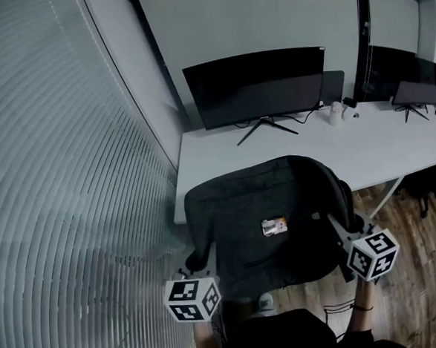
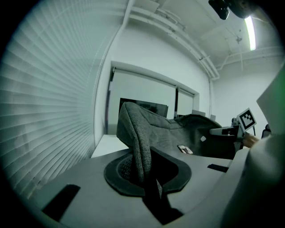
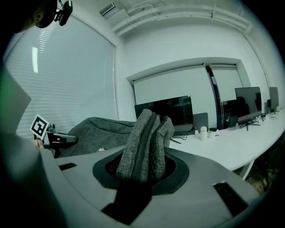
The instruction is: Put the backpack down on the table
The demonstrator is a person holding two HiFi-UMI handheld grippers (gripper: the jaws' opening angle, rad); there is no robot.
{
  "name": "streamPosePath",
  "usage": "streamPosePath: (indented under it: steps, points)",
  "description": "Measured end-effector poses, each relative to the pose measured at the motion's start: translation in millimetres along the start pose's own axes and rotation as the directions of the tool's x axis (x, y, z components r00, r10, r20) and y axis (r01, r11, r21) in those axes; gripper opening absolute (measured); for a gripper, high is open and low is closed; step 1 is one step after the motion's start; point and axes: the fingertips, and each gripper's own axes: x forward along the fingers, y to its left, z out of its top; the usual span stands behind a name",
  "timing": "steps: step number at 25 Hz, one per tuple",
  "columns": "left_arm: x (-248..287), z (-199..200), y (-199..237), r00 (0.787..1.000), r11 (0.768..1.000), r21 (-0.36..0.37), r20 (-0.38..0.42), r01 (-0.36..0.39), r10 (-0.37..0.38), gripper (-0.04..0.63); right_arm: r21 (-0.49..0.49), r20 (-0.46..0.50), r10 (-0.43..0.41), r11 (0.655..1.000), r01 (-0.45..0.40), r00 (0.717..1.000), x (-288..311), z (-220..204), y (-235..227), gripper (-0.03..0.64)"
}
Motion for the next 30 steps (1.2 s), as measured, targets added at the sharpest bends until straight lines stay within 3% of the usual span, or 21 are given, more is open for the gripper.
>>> streamPosePath:
  steps: [19,30]
  points:
    - [97.1,33.3,61.0,0.997,0.997,0.014,0.016,0.081,-0.081,0.052,0.017,0.037,-0.058,0.998,0.057,0.998,93.0,28.8,-22.7,0.114]
    - [141.2,50.2,69.1,0.993,0.993,0.035,0.015,0.114,-0.115,0.052,0.038,0.053,-0.084,0.996,0.082,0.995,122.7,39.4,-46.7,0.114]
